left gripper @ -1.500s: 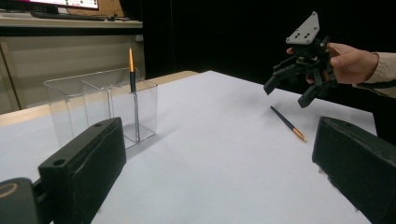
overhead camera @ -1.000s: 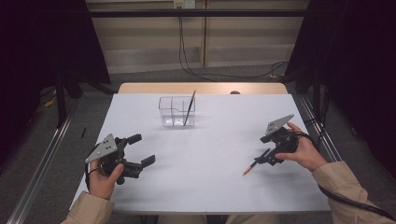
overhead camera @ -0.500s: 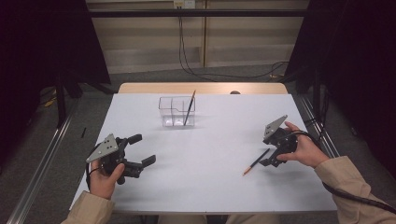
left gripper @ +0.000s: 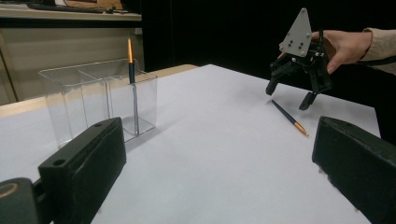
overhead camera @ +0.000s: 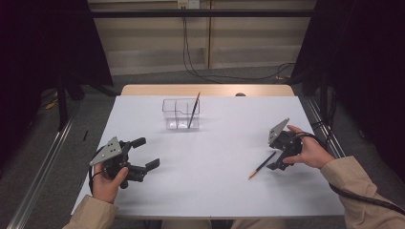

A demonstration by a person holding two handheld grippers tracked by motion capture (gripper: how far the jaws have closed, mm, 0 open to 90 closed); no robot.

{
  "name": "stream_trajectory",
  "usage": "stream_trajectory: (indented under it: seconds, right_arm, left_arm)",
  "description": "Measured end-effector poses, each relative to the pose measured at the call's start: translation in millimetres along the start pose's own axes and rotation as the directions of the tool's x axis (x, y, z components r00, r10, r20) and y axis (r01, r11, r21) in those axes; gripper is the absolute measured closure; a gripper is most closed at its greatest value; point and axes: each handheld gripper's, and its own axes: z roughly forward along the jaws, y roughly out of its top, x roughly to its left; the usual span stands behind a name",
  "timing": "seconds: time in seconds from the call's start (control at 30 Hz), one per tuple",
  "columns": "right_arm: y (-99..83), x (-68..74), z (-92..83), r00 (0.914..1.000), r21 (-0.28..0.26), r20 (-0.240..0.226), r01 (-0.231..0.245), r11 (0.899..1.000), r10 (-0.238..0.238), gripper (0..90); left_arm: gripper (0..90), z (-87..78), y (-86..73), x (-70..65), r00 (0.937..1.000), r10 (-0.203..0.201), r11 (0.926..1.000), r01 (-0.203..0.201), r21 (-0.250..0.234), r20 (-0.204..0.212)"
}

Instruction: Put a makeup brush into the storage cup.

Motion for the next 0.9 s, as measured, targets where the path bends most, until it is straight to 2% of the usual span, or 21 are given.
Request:
stream_trajectory:
  seconds: [0.13,0.3,0.37,0.4,0.53,0.7,0.8,0.9]
  right_arm:
    - [-0.3,-1.5,2.6,0.9999,0.009,-0.007,0.011,1.0,-0.01,15.5]
    - [0.1,-1.5,7.3,0.9996,0.044,-0.016,0.024,0.999,-0.024,20.0]
    - [-0.1,-1.5,8.5,0.9985,0.044,-0.029,0.047,0.998,-0.046,25.1]
    - [-0.3,-2.0,9.7,0.9981,0.036,-0.031,0.054,0.998,-0.053,24.9]
    - [0.6,-1.5,10.2,0.9987,0.052,-0.033,0.042,0.998,-0.04,26.0]
    - [2.0,-0.1,10.2,0.998,0.063,-0.031,0.057,0.996,-0.055,29.2]
    - [2.7,1.6,8.9,0.998,0.069,-0.037,0.054,0.996,-0.052,36.1]
    - [4.1,4.1,7.0,0.9968,0.075,-0.039,0.073,0.995,-0.07,50.3]
  left_arm:
    - [2.9,0.2,-0.5,-0.3,1.0,-0.006,1.0,0.006,0.001,-0.002]
    - [2.9,1.0,-1.0,0.1,1.0,-0.006,1.0,0.006,0.002,0.001]
    - [2.9,1.4,-1.0,0.7,1.0,-0.001,1.0,0.001,0.006,0.001]
    - [2.9,1.5,-1.1,0.6,1.0,-0.005,1.0,0.005,0.006,0.0]
    - [3.0,2.5,-1.8,1.4,1.0,-0.007,0.9999,0.007,0.008,0.005]
    - [3.0,3.7,-2.4,1.3,1.0,-0.001,0.9999,0.001,0.017,0.007]
    - [3.1,3.9,-2.2,0.9,1.0,-0.003,0.9999,0.003,0.017,0.008]
    - [3.1,4.2,-2.0,0.6,0.9999,0.002,0.9998,-0.002,0.018,0.015]
